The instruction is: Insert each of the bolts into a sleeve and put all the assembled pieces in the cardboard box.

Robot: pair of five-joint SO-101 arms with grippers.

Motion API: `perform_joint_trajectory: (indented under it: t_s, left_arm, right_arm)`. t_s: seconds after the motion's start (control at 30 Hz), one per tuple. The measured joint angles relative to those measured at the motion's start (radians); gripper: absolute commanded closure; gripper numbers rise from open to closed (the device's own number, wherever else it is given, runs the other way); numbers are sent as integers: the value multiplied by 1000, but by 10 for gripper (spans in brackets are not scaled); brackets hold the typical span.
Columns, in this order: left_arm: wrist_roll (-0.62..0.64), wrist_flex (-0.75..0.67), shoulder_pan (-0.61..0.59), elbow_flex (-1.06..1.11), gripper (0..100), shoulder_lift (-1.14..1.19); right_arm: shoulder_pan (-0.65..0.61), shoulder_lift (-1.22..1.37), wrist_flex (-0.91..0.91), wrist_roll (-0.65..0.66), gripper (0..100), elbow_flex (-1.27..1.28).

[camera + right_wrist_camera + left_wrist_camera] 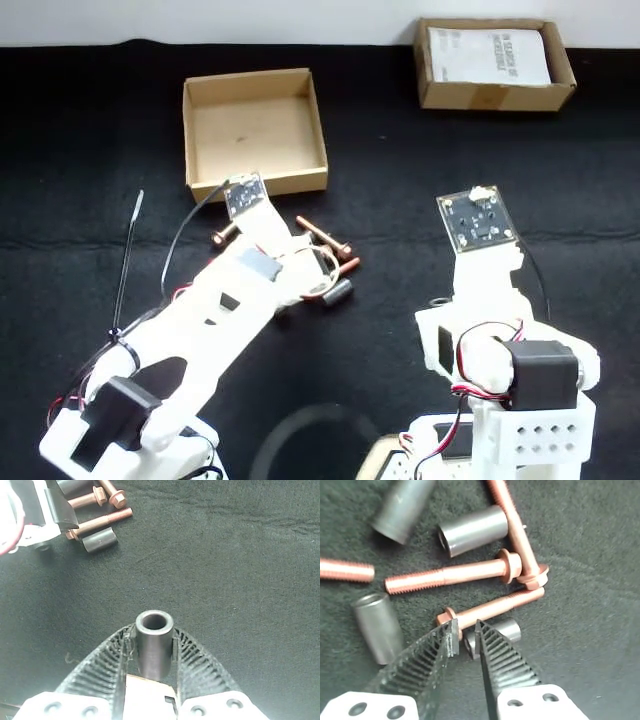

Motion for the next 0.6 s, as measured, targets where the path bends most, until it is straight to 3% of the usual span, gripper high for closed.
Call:
perform_joint_trajectory:
  t_s: [0.23,0.43,0.6]
  left_arm:
    - [-11,8,8,2,931,0]
    - [-11,114,129,2,987,2]
    - [-11,118,146,8,992,2]
  right_arm:
    - [0,0,0,0,991,0]
    - [0,0,0,0,991,0]
    - [0,0,0,0,991,0]
